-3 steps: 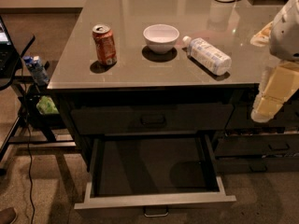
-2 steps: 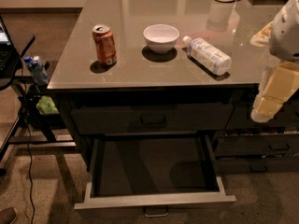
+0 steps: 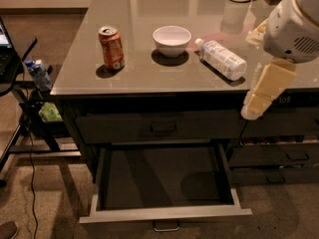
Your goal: Place coke can into middle drawer
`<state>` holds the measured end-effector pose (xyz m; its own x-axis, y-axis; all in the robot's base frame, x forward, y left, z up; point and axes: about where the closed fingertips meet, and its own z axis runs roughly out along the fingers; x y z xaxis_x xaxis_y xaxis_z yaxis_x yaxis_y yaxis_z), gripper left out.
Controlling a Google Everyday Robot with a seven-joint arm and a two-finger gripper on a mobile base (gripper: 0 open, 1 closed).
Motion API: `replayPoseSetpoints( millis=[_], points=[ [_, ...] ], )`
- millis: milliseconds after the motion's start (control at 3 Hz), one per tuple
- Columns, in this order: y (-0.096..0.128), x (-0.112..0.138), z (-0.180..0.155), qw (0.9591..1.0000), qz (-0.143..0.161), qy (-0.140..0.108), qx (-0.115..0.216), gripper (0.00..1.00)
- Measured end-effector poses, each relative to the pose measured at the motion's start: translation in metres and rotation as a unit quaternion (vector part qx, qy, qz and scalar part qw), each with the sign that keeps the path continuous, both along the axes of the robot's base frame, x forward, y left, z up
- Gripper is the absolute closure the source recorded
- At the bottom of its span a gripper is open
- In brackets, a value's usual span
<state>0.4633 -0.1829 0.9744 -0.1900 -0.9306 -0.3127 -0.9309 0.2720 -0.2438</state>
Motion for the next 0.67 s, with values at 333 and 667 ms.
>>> replayPoseSetpoints(
  millis=[333, 667],
  points=[
    [0.0374, 0.0176, 0.0009, 0.9985, 0.023, 0.002, 0.049, 0.00],
    [0.0397, 0.0168, 0.0008, 0.9984, 0.021, -0.001, 0.052, 0.00]
  ],
)
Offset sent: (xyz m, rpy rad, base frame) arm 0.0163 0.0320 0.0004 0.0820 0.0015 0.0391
